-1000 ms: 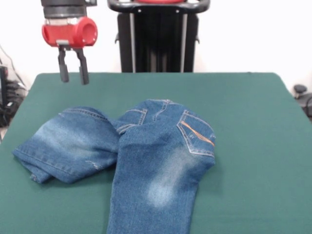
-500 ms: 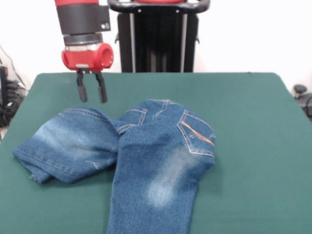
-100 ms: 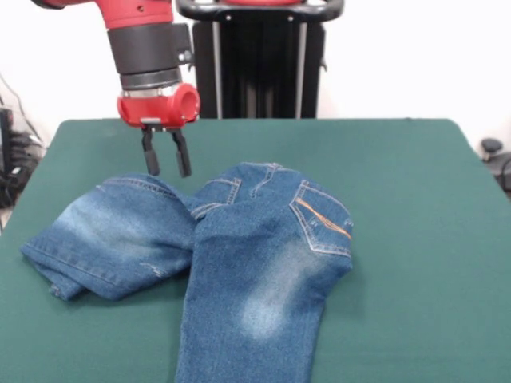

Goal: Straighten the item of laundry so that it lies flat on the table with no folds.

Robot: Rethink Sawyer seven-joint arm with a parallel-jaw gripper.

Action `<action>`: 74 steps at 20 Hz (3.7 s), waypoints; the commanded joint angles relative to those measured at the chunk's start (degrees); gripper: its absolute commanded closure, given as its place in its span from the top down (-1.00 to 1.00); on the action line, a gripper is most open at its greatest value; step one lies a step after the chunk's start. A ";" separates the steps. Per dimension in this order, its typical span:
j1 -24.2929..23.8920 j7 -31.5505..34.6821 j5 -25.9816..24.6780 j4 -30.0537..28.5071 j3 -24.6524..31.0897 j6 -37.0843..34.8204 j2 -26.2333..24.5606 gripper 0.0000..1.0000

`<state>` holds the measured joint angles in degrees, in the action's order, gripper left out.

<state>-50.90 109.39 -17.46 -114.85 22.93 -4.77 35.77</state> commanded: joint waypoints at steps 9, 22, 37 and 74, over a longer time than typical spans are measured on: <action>0.99 2.31 -4.11 1.06 5.70 1.45 -3.10 1.00; -1.25 -0.26 -4.72 3.81 6.86 -3.38 -2.73 1.00; -4.10 -4.00 -3.43 6.00 10.15 -12.18 -0.53 1.00; 0.80 3.50 -14.90 23.32 7.09 11.82 -23.51 1.00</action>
<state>-54.57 109.39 -29.88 -98.39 28.89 6.08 18.41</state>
